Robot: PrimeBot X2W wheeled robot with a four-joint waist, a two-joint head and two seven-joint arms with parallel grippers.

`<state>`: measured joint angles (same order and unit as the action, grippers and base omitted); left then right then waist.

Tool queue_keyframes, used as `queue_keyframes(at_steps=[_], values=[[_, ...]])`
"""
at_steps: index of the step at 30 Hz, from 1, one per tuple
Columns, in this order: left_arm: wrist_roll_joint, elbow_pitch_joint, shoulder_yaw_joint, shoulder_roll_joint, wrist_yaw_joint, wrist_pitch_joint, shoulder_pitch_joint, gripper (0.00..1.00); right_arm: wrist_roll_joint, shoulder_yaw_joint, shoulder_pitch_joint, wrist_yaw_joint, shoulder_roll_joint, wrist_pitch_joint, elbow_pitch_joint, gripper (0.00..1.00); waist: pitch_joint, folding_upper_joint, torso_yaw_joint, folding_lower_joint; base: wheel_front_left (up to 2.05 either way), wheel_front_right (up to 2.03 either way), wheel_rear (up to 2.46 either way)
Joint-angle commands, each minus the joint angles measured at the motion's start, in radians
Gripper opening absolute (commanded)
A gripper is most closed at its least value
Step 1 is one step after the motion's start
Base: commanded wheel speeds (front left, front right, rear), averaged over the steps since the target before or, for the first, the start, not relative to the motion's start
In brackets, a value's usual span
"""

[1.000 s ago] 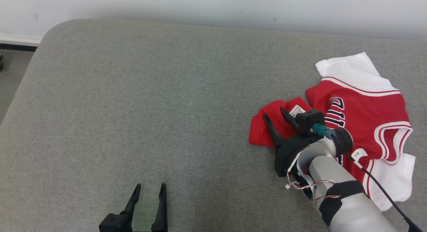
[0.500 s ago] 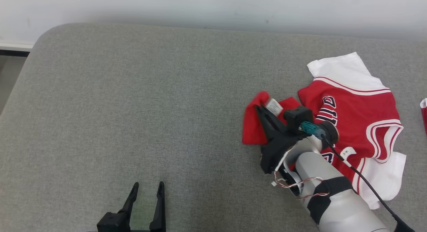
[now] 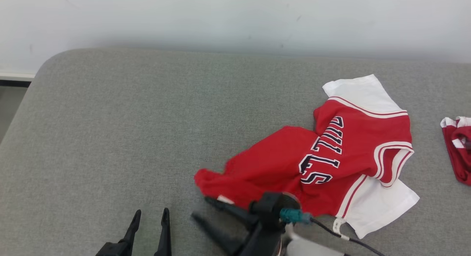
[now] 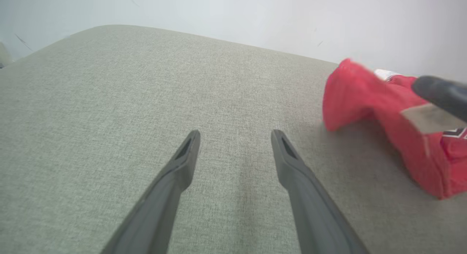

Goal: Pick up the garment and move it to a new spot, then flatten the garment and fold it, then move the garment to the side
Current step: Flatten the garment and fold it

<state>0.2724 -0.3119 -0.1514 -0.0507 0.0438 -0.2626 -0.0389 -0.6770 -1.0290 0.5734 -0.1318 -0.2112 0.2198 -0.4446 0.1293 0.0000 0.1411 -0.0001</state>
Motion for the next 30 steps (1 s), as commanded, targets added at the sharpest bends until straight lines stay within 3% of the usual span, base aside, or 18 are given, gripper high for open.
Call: queue_keyframes(at_steps=[1, 5, 9, 20, 30], values=[[-0.016, -0.003, 0.012, 0.000, -0.001, -0.003, 0.020, 1.00, -0.084, -0.069, 0.006, 0.003, -0.039, -0.006, 0.045, 1.00, -0.011, 0.0000, -0.016, 0.0001, 0.00, 0.00, 0.00], [-0.015, -0.001, 0.037, 0.001, -0.005, -0.003, 0.028, 1.00, -0.206, -0.162, 0.037, 0.003, -0.129, 0.018, 0.096, 1.00, -0.022, 0.0000, -0.043, 0.0001, 0.00, 0.00, 0.00], [-0.018, 0.002, 0.058, 0.000, -0.006, -0.003, 0.038, 1.00, -0.214, -0.081, 0.027, 0.003, -0.167, 0.043, 0.028, 1.00, -0.032, 0.0000, -0.076, 0.0001, 0.00, 0.00, 0.00], [-0.002, -0.023, 0.066, 0.000, 0.008, -0.003, -0.013, 1.00, -0.003, 0.307, -0.130, 0.003, -0.090, 0.046, -0.056, 1.00, -0.025, 0.0000, -0.149, 0.0001, 0.00, 0.00, 0.00], [0.016, -0.142, 0.092, 0.000, 0.034, -0.003, -0.165, 1.00, 0.094, 0.440, -0.200, 0.003, -0.053, 0.046, -0.056, 1.00, 0.007, 0.0000, -0.186, 0.0001, 0.00, 0.00, 0.00]])
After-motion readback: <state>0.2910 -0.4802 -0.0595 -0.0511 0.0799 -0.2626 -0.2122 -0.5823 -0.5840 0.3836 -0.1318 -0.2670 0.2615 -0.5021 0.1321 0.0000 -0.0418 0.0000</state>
